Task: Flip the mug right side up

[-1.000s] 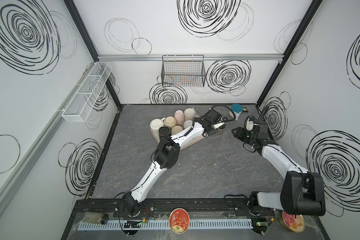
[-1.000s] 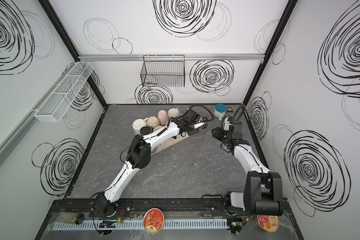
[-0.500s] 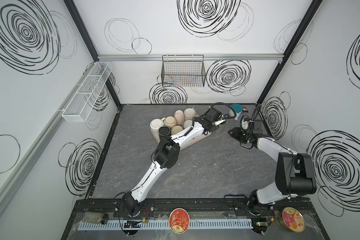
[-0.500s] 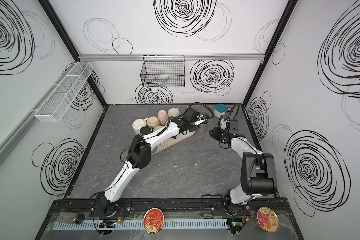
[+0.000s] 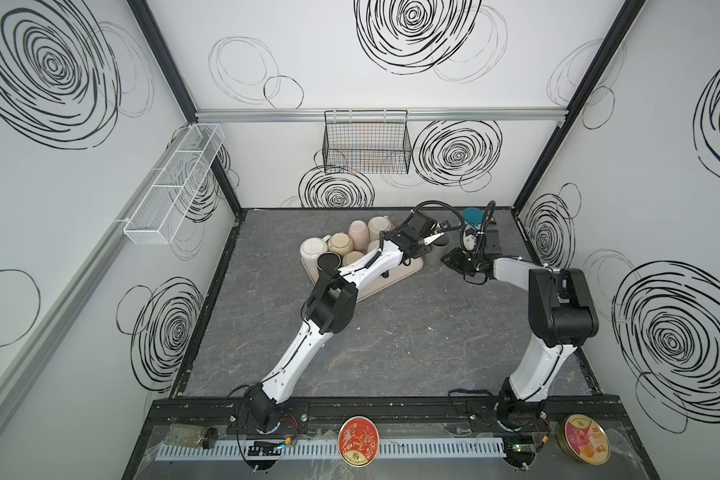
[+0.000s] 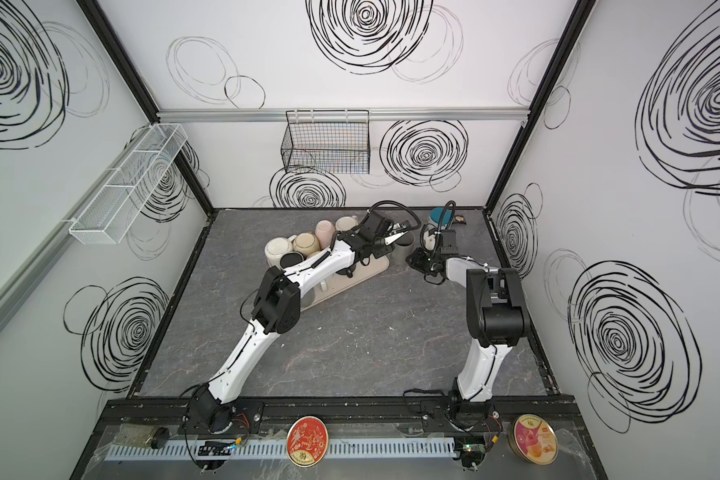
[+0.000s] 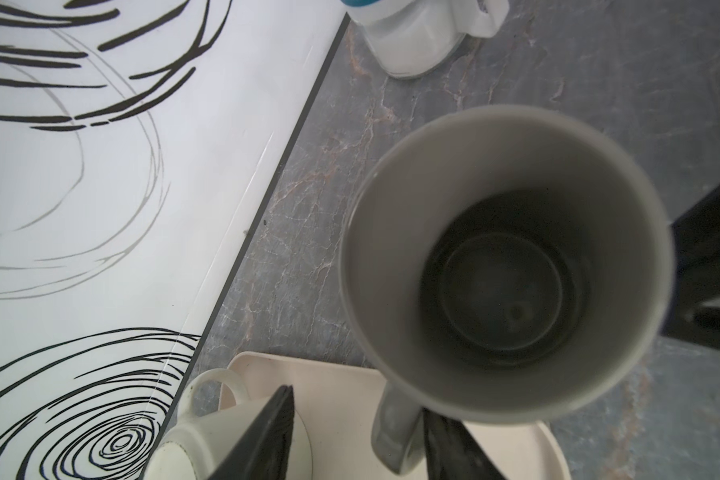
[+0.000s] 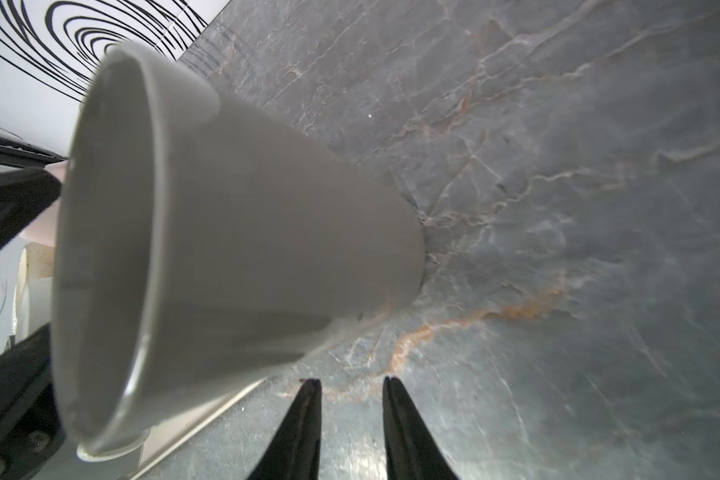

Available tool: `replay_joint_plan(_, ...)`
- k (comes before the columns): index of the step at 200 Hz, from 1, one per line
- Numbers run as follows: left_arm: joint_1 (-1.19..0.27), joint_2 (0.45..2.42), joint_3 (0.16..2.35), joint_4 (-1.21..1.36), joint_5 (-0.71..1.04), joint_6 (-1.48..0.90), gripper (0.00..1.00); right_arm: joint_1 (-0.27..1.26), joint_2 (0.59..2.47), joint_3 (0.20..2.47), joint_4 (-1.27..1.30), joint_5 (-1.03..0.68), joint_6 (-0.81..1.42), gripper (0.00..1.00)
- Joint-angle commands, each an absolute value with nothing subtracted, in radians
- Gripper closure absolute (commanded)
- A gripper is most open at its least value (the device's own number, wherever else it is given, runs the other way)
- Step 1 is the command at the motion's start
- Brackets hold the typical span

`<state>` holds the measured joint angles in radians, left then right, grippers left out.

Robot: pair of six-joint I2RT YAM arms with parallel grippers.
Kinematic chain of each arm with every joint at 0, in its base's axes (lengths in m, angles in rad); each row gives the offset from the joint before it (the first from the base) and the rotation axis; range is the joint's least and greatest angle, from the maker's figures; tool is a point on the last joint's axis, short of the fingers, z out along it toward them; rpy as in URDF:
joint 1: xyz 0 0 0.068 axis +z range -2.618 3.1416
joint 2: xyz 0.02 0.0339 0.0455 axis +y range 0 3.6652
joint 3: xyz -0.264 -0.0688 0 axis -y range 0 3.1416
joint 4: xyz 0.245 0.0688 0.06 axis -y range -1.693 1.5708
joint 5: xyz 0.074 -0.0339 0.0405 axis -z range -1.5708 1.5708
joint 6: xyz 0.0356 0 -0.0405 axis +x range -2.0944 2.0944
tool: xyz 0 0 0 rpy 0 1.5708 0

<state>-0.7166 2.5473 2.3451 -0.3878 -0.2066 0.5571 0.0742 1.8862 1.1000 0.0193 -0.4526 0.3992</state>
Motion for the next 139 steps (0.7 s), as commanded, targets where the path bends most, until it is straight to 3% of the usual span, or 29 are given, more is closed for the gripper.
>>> replay_joint_plan(1, -0.696, 2.578, 2.366, -0.326, -0.226, 0.545, 0.46, 0.094, 1.916, 1.157, 0.045, -0.465, 0.381, 0.71)
replay_joint_plan(70, -0.670, 2.501, 2.261, -0.294, -0.215, 0.512, 0.41, 0.121, 1.944, 1.214, 0.021, -0.441, 0.382, 0.74)
replay_joint_plan(139, -0.713, 2.234, 1.954, -0.176, -0.288, 0.499, 0.38, 0.115, 1.684, 1.105, -0.115, -0.338, 0.314, 0.68)
